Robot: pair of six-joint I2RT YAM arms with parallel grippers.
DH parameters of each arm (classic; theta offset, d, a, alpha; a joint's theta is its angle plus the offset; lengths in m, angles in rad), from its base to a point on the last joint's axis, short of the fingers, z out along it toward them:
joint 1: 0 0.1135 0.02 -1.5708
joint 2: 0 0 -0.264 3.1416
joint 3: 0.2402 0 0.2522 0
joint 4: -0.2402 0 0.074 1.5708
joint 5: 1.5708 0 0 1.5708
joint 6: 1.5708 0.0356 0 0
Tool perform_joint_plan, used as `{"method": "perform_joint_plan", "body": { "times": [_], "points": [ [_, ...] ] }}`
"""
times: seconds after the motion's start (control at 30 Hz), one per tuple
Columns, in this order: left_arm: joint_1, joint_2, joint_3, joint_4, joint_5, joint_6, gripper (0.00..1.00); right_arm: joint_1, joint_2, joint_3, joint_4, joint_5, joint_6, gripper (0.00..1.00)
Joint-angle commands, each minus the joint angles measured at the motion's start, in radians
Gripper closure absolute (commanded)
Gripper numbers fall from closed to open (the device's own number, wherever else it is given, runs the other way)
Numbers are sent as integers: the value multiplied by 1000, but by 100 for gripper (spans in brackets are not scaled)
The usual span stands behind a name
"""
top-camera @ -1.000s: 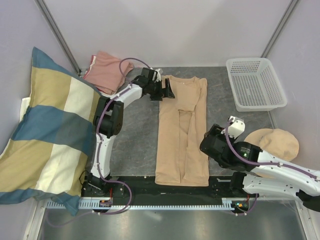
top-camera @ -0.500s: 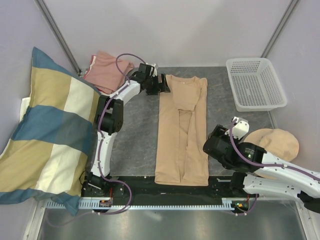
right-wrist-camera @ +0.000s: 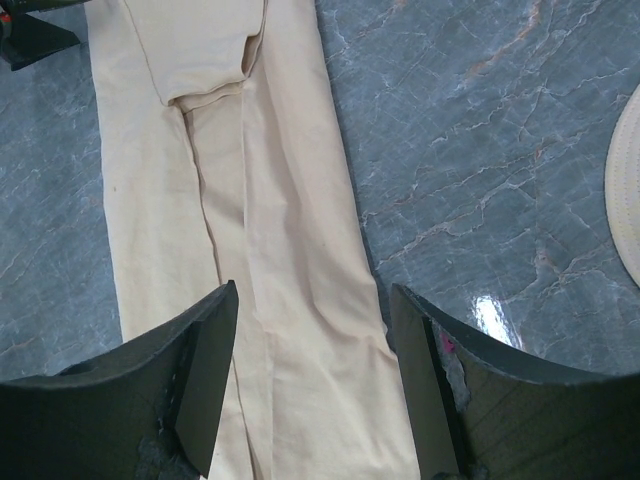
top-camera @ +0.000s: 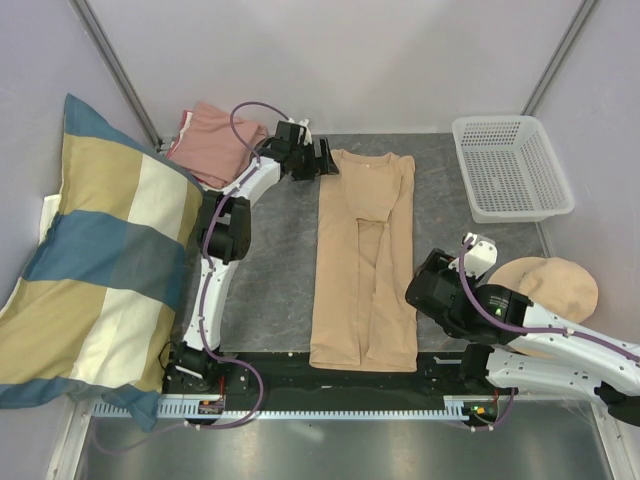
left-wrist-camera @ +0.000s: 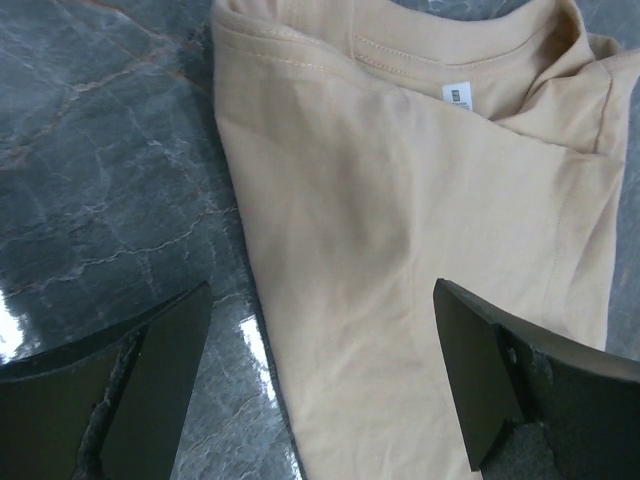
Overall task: Fold and stack the t-shirts
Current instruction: Rotate the tshirt 90 degrees
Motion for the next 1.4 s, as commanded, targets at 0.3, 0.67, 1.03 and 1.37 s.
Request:
{"method": "perform_joint_plan", "body": {
  "times": [0.3, 0.67, 1.03, 1.37],
  "points": [
    [3, 72, 72, -23, -11, 28, 28, -1, -11, 28, 14, 9, 1, 29],
    [19, 121, 121, 18, 32, -80, 98, -1, -33, 14, 8, 9, 10, 29],
    [102, 134, 113, 49, -4, -176, 98, -1, -27, 2, 7, -3, 25, 29],
    [134, 118, 90, 57, 30, -172, 80, -1, -5, -4, 11, -3, 27, 28]
  ]
}}
